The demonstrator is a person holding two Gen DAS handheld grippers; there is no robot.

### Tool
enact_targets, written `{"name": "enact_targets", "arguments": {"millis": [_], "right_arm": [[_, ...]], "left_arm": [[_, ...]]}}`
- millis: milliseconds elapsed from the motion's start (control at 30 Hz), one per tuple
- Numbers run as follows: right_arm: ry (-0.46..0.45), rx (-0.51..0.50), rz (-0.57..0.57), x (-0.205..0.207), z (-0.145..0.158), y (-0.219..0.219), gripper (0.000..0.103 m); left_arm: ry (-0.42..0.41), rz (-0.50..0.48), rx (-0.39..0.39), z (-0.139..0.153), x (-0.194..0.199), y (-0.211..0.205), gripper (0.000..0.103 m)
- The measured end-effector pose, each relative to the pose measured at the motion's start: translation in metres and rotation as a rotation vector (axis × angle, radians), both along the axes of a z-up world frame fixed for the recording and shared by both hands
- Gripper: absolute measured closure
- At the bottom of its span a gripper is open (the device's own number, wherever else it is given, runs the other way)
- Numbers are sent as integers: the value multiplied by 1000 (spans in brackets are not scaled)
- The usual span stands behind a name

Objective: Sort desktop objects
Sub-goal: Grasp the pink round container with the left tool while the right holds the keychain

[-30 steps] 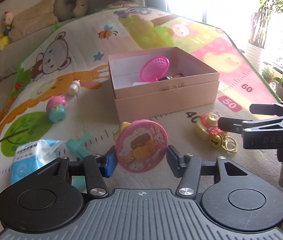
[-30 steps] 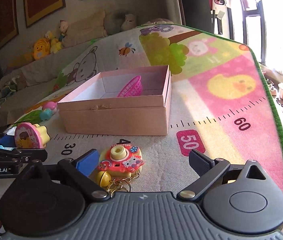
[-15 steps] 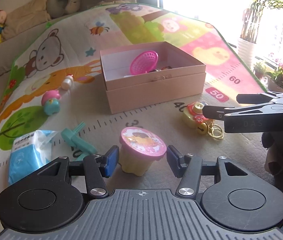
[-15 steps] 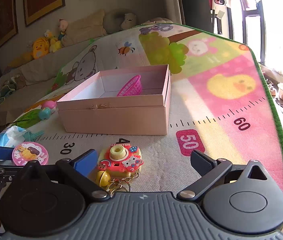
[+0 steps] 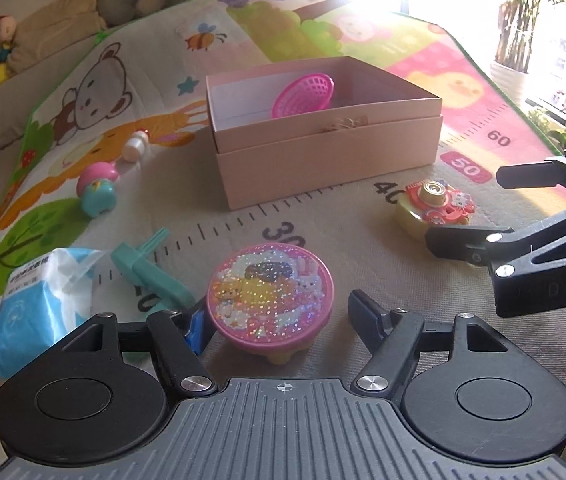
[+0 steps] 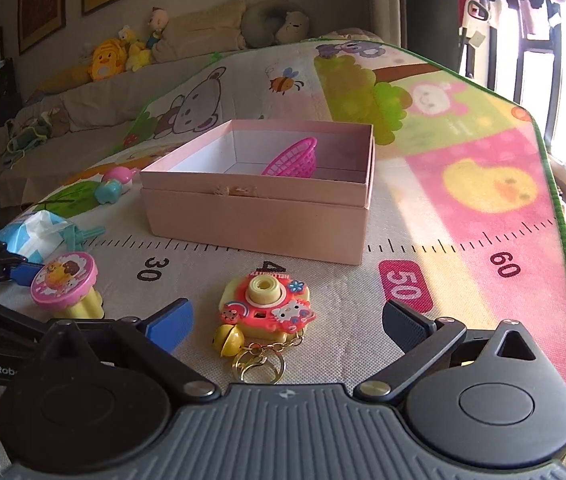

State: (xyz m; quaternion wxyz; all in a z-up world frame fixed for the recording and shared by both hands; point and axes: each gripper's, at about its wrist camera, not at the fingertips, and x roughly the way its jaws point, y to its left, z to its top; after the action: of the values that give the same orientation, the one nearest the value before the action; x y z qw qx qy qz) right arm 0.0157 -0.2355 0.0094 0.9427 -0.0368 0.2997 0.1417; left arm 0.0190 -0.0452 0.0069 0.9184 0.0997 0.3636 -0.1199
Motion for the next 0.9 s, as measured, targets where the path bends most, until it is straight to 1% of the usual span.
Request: {"name": "enact_targets", "arguments": {"millis": [100, 200, 233, 267, 300, 333, 400, 433, 467, 500, 700, 733, 767, 800, 867, 900], "right_arm": [[23, -31, 29, 7, 3, 13, 3], [79, -23, 13, 23, 2, 14, 5], [104, -20, 3, 29, -1, 14, 6], [117, -19, -1, 31, -3, 14, 7], [131, -22, -5, 33, -6, 14, 7], [138, -29, -9, 33, -9, 14, 7], [126, -44, -11, 30, -13, 15, 7], [122, -50, -11, 28, -13, 16, 7], [120, -52, -14, 28, -13, 16, 7], [121, -52, -18, 28, -13, 16, 7], [118, -47, -34, 29, -13, 15, 8], [115, -48, -33, 29, -13, 15, 9], [111, -48, -32, 28, -13, 15, 12], [105, -49, -28, 27, -13, 16, 14], [94, -47, -16, 25, -12, 17, 24], [91, -48, -14, 25, -11, 18, 25]], "left_arm": [[-14, 11, -7, -1, 4, 1, 32], [-12, 23, -25, -1, 5, 6, 31], [-13, 25, -26, -1, 4, 8, 29], [-16, 27, -27, -2, 3, 10, 27], [-16, 30, -32, -3, 2, 13, 21], [-15, 39, -38, -5, 0, 16, 12], [-7, 58, -53, -9, -2, 24, 1], [-5, 65, -73, -11, -4, 29, 0], [5, 69, -101, -12, -4, 34, 0], [9, 64, -107, -11, -4, 36, 0], [15, 53, -92, -10, -4, 34, 0], [9, 61, -94, -9, -6, 34, 0], [-14, 62, -94, -8, -10, 33, 0], [-50, 42, -81, -6, -15, 30, 2], [-109, 14, -39, -4, -22, 22, 16], [-112, 7, -27, -3, -21, 18, 26]]}}
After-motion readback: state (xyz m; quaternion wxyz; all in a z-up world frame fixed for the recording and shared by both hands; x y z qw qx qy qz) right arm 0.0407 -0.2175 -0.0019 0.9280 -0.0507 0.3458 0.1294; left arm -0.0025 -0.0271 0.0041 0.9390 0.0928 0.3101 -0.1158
